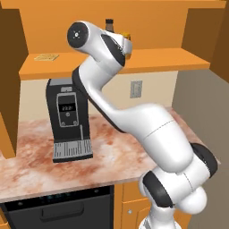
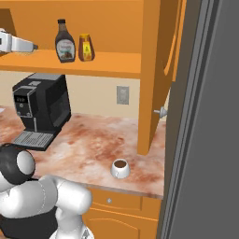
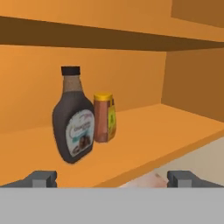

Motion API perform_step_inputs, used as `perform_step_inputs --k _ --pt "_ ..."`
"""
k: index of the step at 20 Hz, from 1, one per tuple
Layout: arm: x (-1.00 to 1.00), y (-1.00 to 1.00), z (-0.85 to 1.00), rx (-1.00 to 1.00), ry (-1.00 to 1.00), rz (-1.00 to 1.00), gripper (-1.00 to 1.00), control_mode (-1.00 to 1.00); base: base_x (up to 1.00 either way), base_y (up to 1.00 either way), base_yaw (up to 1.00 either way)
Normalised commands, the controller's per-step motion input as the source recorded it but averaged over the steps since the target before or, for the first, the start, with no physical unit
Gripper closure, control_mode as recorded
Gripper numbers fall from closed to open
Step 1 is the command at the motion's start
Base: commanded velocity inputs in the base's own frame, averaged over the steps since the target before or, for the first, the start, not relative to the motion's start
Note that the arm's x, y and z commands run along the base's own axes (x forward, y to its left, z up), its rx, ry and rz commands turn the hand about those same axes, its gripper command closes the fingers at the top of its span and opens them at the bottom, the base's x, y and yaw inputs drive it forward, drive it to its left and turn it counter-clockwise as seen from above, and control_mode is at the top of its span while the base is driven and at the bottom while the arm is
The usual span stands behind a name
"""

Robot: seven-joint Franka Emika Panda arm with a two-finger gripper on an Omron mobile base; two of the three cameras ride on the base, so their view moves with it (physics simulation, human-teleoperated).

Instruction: Pick the syrup bottle and honey bottle from the cabinet and place them next to the mug.

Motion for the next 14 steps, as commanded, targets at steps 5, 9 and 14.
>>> perform_step_inputs --k 5,9,14 --pt "0.41 0.00 0.00 0.00 0.00 0.00 -1.00 -1.00 0.00 0.00 0.00" --pt "0.44 0.00 0.00 0.00 0.07 0.00 -1.00 -1.00 0.00 0.00 0.00" --pt "0.18 0.00 0.00 0.00 0.16 0.00 -1.00 -1.00 0.00 0.00 0.00"
